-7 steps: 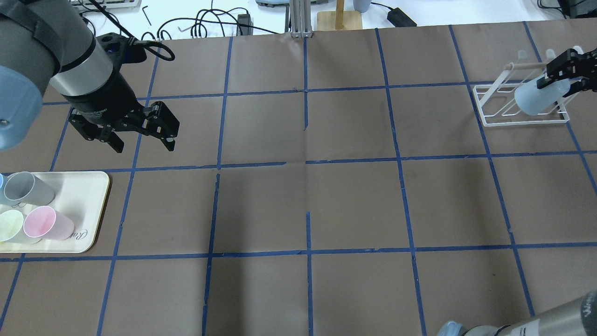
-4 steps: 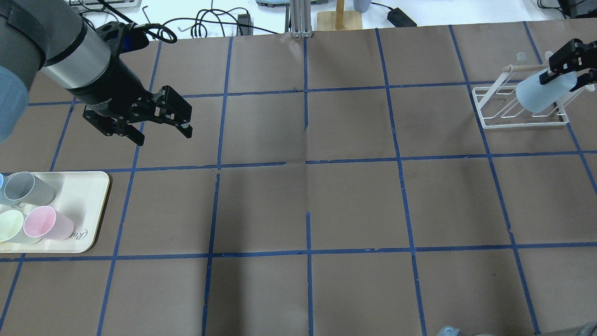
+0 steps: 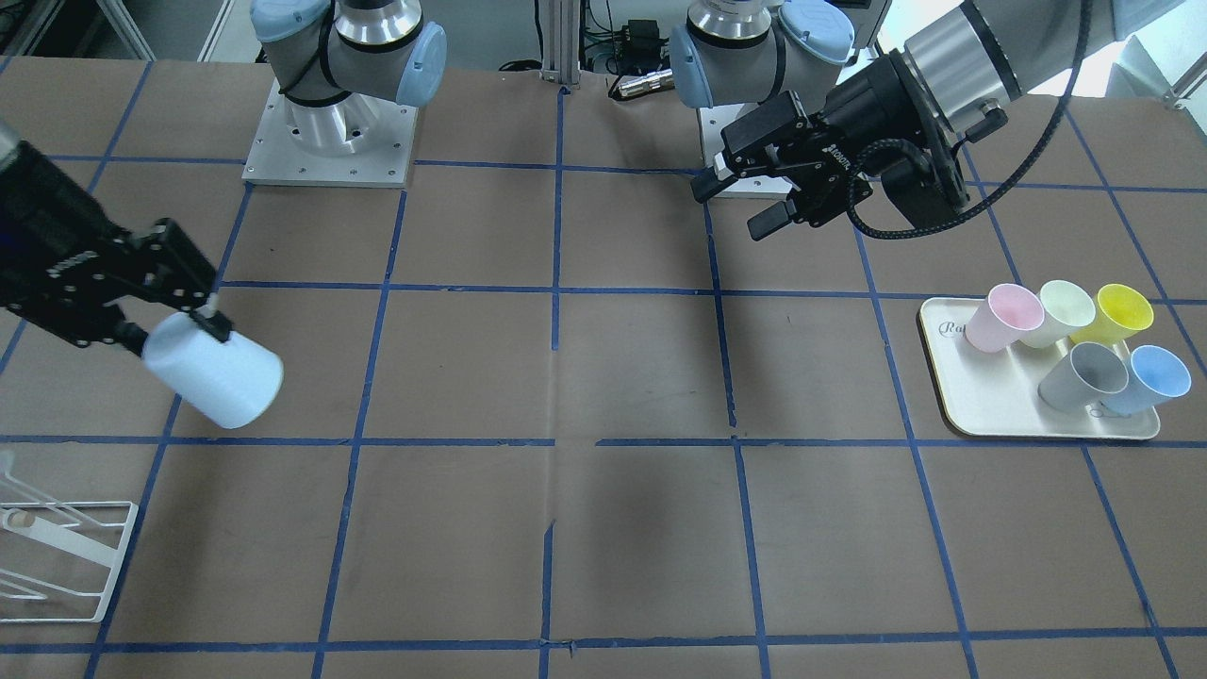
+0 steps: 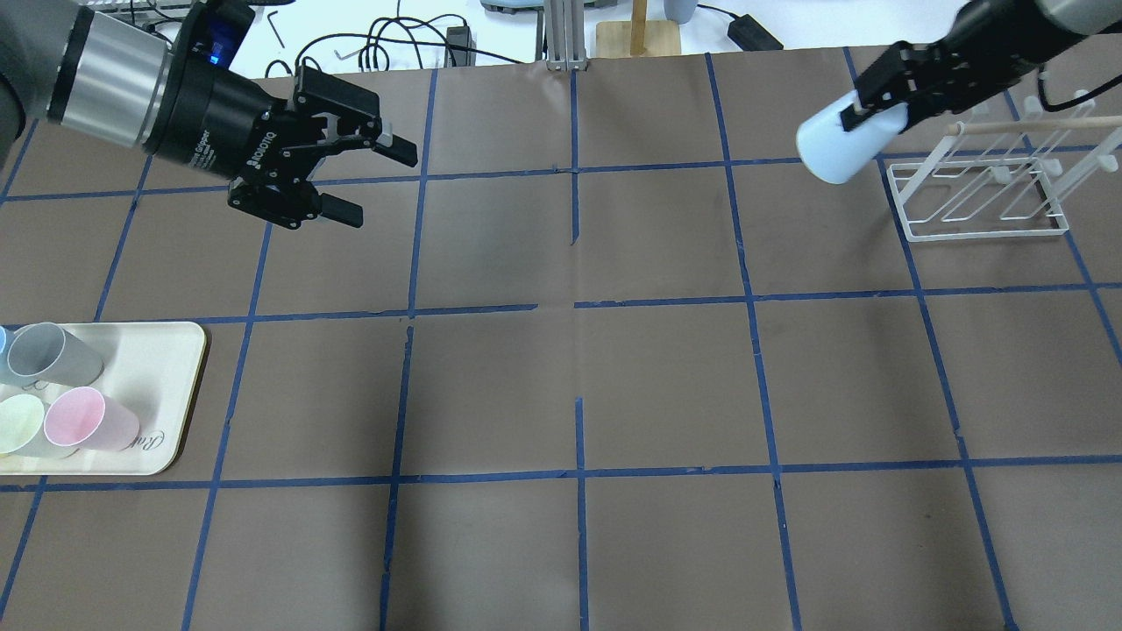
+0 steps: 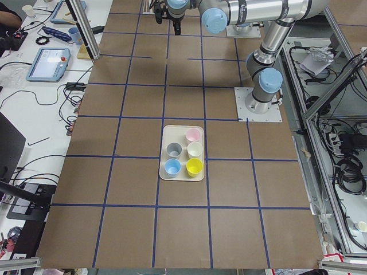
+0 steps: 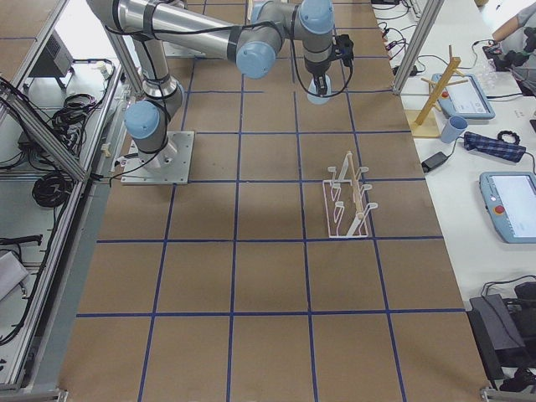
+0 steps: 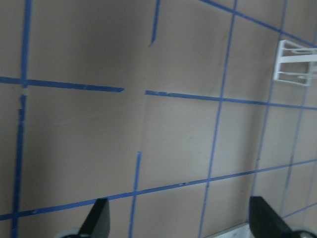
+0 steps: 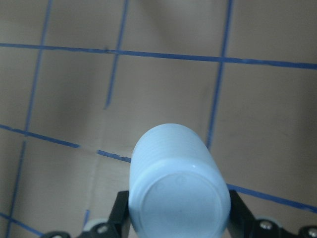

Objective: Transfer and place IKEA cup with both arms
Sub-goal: 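Lift the cup with the right gripper while the left gripper approaches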

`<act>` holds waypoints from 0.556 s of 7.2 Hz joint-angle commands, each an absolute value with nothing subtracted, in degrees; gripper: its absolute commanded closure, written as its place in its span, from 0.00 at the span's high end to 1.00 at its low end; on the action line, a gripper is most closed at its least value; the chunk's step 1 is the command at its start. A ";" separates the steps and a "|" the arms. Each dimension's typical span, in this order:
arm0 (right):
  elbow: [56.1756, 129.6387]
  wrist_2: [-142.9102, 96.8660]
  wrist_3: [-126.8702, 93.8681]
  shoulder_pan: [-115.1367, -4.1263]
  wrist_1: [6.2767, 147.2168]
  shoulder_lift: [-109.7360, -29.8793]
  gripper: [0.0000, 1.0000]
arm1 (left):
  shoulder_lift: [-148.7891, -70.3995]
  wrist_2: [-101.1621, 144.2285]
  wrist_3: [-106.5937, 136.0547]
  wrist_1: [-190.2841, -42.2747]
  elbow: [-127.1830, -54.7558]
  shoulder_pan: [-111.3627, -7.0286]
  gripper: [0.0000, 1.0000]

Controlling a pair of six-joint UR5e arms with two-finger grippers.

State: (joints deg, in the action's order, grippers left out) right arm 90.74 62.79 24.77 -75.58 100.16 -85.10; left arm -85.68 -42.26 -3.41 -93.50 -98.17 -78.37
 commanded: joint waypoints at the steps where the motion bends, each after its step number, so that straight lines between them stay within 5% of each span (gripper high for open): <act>1: 92.19 46.32 27.66 -81.02 105.95 -84.38 0.30 | -86.22 -27.05 -4.04 -93.43 -103.42 -76.47 1.00; 4: 105.77 28.91 46.44 -81.74 109.84 -87.52 0.20 | -86.13 -10.32 -4.31 -90.89 -110.12 -75.94 1.00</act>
State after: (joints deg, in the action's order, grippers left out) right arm 100.07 36.95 39.65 -81.50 107.33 -85.84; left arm -86.18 -16.36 -4.30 -92.19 -108.16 -76.07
